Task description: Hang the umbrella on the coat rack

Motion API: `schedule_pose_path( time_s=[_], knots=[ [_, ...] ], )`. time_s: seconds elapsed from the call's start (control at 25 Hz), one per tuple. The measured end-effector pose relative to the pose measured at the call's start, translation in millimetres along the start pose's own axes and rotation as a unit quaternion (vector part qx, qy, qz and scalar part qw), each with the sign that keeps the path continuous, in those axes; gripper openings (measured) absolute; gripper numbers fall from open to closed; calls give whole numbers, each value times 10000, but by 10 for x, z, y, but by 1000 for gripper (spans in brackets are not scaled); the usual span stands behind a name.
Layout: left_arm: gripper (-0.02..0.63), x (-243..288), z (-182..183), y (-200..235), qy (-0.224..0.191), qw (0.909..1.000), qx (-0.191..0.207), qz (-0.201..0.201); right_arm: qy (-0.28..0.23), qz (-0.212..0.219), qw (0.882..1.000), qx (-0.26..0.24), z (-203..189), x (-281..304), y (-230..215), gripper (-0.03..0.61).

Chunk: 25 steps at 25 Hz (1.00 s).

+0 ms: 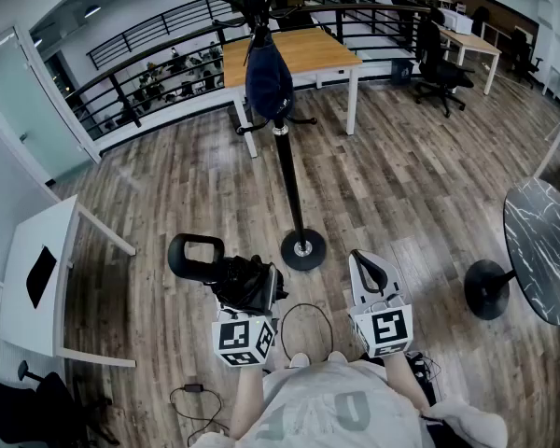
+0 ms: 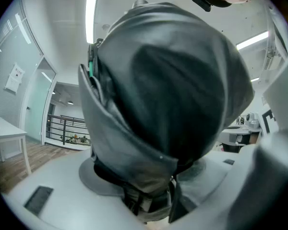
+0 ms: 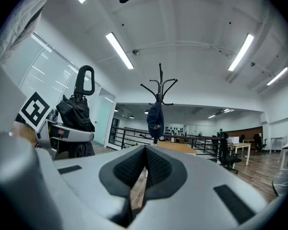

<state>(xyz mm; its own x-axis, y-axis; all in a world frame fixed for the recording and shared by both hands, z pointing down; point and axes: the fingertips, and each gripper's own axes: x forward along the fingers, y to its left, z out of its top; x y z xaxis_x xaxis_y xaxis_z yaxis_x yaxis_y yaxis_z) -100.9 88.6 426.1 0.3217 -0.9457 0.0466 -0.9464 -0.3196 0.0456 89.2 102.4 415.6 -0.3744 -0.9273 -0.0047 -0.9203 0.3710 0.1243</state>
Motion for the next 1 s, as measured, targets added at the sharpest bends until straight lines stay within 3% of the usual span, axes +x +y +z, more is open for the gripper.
schedule_pose_path(
  time_s=[0.56, 1.0],
  knots=[
    [281, 31, -86, -33, -39, 9995, -232, 188, -74, 112, 9999, 103, -59, -9, -154, 29],
    [281, 1, -237, -309, -100, 9983, -369, 430, -117, 510, 9981, 327, -216, -98, -308, 31]
  ],
)
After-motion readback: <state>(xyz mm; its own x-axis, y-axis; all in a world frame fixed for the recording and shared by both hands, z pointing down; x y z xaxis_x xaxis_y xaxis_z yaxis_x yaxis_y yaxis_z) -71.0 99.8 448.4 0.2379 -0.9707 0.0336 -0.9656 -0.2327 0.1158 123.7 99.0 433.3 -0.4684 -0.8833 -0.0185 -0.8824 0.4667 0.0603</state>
